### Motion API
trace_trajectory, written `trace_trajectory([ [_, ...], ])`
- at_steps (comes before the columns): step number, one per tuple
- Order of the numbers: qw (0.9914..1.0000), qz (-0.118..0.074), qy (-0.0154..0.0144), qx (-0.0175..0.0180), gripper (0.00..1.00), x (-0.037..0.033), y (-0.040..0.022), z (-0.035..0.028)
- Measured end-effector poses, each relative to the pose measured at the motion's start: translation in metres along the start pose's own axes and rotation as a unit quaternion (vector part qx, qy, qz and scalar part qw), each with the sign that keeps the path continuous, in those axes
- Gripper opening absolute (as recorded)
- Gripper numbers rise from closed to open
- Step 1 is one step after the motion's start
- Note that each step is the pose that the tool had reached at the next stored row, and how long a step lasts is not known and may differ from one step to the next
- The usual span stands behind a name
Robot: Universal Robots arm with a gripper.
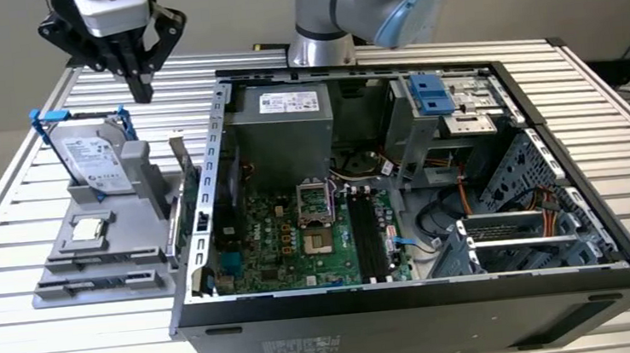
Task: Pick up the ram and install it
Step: 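Reach for the ram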
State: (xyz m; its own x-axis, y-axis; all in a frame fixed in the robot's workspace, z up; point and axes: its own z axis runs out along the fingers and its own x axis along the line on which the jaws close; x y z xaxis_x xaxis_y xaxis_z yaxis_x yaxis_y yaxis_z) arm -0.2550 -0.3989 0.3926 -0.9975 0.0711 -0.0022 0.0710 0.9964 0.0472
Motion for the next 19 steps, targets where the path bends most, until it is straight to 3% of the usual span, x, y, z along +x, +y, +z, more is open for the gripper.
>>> trace_trajectory([
  [19, 1.00000, 0.000, 0.0000, 0.0000, 0.00, 0.0287, -0.0020, -0.0002],
])
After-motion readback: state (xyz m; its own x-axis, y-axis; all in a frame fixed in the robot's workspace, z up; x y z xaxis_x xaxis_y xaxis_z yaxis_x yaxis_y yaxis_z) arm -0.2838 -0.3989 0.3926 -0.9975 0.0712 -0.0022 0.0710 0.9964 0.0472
